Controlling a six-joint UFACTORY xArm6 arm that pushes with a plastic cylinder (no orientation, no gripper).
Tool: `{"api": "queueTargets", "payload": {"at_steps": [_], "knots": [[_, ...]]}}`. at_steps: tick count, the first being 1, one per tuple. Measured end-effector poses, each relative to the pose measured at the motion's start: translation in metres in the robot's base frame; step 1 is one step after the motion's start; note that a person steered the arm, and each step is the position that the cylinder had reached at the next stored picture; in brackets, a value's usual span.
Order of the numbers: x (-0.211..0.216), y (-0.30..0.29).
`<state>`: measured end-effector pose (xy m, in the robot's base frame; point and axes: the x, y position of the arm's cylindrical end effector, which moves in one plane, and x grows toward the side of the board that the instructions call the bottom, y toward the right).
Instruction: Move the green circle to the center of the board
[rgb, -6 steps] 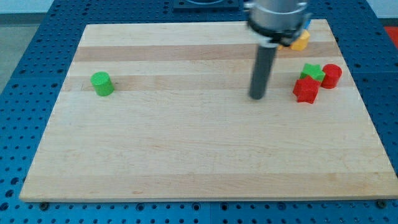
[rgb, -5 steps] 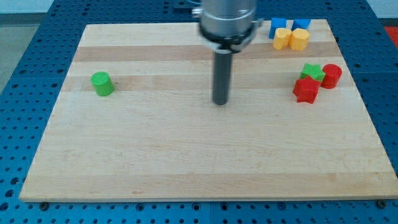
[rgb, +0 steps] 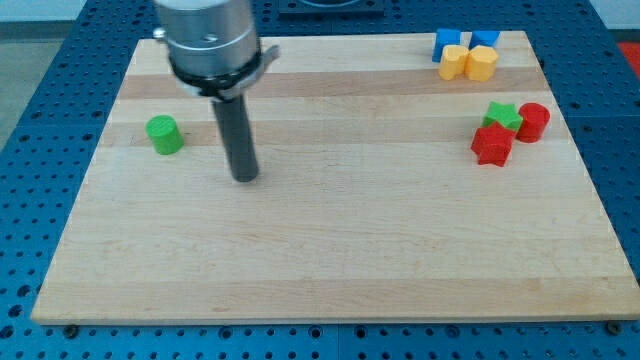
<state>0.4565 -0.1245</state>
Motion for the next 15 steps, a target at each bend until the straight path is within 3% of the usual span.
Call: {"api": "queueTargets", "payload": {"at_steps": [2, 3, 4, 5, 7, 10, 15], "knots": [[0.007, -0.114], [-0.007, -0.166], [-0.053, -0.178], [-0.073, -0.167], [-0.056, -0.098], [-0.078, -0.024], [-0.038, 0.115]]}}
